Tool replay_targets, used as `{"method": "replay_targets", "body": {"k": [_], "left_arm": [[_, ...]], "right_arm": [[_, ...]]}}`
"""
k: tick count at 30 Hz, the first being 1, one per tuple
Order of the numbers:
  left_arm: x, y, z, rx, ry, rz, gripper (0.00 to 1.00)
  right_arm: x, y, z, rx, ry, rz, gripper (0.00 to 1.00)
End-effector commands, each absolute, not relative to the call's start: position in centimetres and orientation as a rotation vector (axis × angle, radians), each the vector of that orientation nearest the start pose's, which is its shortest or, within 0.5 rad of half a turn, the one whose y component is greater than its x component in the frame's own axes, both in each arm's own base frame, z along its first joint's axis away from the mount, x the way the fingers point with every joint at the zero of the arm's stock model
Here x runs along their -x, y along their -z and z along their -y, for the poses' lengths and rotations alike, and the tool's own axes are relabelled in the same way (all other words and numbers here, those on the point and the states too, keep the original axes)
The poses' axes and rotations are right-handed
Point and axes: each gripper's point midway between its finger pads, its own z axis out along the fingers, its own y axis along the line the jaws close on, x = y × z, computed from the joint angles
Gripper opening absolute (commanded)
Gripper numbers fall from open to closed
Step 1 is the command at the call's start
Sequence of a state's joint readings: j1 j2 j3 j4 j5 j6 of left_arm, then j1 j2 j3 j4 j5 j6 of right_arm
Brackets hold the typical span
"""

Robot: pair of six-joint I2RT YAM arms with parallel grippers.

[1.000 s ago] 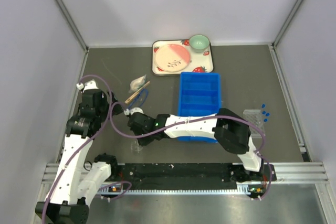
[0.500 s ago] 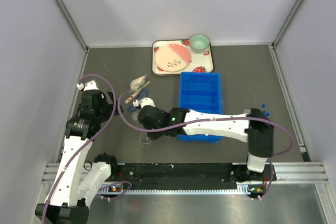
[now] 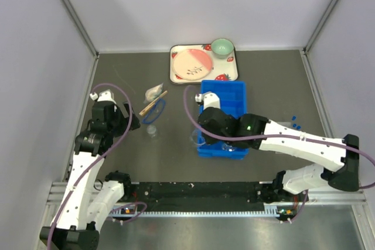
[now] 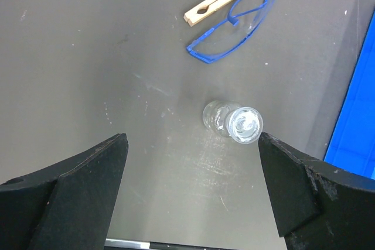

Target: Organize the chemistry lab equipment

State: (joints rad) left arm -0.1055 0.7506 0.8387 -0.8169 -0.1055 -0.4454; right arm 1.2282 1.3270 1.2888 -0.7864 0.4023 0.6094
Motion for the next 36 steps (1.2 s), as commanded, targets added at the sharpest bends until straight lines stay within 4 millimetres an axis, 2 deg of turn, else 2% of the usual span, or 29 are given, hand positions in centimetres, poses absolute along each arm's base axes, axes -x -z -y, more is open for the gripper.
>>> {"method": "replay_targets", "body": {"k": [1, 6, 10, 17, 20, 30, 36], "left_arm": [[-23.2, -19.0, 3.4, 0.373, 0.238, -2.207, 0.98], [-23.1, -19.4, 4.0, 0.345, 0.279, -2.196, 0.98], [-23.2, -19.4, 4.0, 0.344, 0.278, -2.193, 0.98], [-23.0, -19.2, 4.0, 0.339, 0.277, -2.195, 0.98], [-22.9, -19.3, 4.6, 0.323, 0.319, -2.201, 0.98], [-22.8, -19.1, 4.7, 0.316, 0.321, -2.205, 0.98], [-22.8, -19.1, 4.9, 0.308, 0.333, -2.209, 0.98]], "right_arm": [[-17.7, -20.6, -26.7, 0.396, -0.334, -2.323, 0.00], [-18.6, -18.0, -24.7, 0.339, -0.246, -2.374, 0.00], [-19.3, -16.3, -24.3, 0.313, -0.214, -2.403, 0.00], [-19.6, -13.1, -24.9, 0.299, -0.234, -2.459, 0.00], [-19.7, -11.8, -25.6, 0.304, -0.243, -2.482, 0.00], [-19.8, -8.6, -27.3, 0.312, -0.249, -2.535, 0.00], [-20.2, -7.5, -26.6, 0.295, -0.185, -2.534, 0.00]]}}
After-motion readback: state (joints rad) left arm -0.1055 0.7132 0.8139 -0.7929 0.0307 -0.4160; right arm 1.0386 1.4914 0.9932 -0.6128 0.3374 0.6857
